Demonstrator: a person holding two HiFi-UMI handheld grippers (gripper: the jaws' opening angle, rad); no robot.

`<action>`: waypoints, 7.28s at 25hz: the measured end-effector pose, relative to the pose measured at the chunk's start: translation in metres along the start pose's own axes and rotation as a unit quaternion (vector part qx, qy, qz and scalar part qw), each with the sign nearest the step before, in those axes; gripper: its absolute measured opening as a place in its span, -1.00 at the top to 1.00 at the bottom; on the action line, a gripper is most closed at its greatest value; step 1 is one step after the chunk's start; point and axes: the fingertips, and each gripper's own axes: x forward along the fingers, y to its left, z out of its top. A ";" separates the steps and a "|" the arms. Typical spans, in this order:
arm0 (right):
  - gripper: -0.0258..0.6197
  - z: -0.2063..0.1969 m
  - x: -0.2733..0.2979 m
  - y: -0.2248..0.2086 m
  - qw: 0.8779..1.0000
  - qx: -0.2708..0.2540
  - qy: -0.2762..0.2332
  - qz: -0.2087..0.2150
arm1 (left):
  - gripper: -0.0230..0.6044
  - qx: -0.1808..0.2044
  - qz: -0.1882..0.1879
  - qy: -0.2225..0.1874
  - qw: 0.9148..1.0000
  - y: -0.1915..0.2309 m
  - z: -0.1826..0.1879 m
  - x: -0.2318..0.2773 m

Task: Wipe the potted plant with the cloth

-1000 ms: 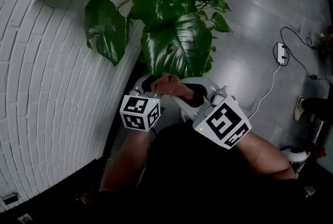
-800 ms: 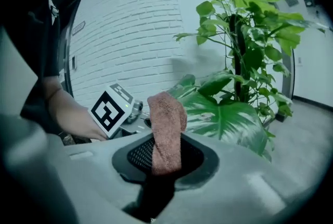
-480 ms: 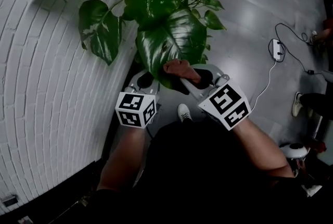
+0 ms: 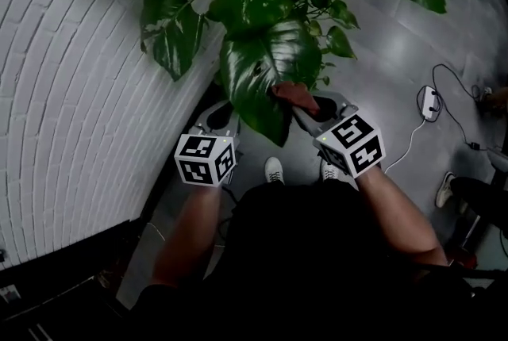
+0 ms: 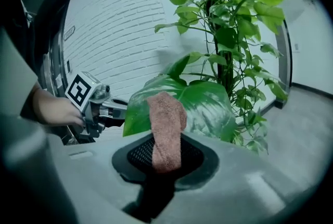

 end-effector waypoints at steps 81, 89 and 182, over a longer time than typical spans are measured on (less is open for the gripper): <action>0.74 -0.087 -0.020 -0.006 0.992 0.004 0.061 0.115 | 0.87 0.060 -0.100 -0.003 0.993 -0.125 -0.033 0.028; 0.74 -0.101 -0.010 0.008 0.984 -0.027 0.086 0.155 | 0.87 0.055 -0.062 -0.018 0.996 -0.131 -0.025 0.016; 0.74 -0.134 -0.261 0.241 0.996 0.040 -0.075 -0.025 | 0.87 0.017 -0.043 -0.086 0.995 -0.213 -0.102 -0.293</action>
